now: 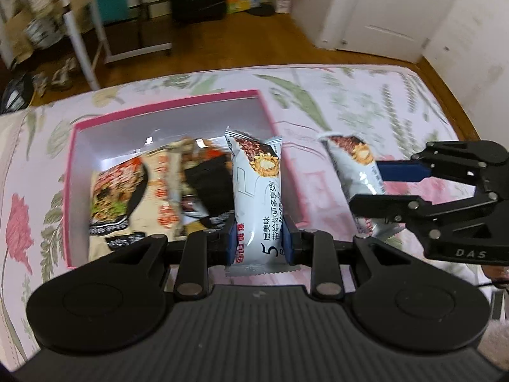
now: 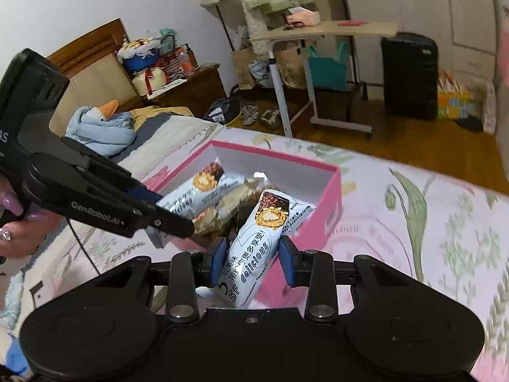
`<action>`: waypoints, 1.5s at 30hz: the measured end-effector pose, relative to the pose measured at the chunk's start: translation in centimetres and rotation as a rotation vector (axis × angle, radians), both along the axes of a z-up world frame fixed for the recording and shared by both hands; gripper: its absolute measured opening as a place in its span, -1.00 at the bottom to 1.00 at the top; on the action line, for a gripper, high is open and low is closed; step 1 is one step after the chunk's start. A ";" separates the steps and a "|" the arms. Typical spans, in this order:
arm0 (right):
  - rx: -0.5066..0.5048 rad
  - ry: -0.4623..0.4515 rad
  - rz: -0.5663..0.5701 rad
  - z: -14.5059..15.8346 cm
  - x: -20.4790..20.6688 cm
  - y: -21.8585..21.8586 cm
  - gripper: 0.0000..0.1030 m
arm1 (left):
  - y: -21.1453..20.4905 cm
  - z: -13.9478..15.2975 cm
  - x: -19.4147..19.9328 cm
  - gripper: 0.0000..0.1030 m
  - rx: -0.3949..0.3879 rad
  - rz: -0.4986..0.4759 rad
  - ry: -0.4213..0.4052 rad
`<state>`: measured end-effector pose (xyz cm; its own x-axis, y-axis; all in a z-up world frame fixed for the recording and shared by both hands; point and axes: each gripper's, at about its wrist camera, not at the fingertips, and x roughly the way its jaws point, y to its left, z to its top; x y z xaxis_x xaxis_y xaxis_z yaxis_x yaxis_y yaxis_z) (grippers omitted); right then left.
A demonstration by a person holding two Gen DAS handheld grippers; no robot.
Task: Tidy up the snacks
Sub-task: 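Carry both wafer bars over the pink box and open both tools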
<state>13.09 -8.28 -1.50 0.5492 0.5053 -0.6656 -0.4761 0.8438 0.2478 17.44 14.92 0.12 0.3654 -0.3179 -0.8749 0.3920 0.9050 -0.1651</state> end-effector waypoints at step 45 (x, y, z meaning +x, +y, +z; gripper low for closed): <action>-0.013 -0.061 -0.171 -5.3 1.7 0.1 -0.04 | -0.4 -5.1 0.7 -0.08 -0.109 0.184 -0.153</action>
<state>14.79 -8.18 -6.80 0.6659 0.3928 -0.6342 -0.3393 0.9166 0.2115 18.14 14.52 -5.03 0.5511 -0.3230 -0.7693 0.2507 0.9435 -0.2166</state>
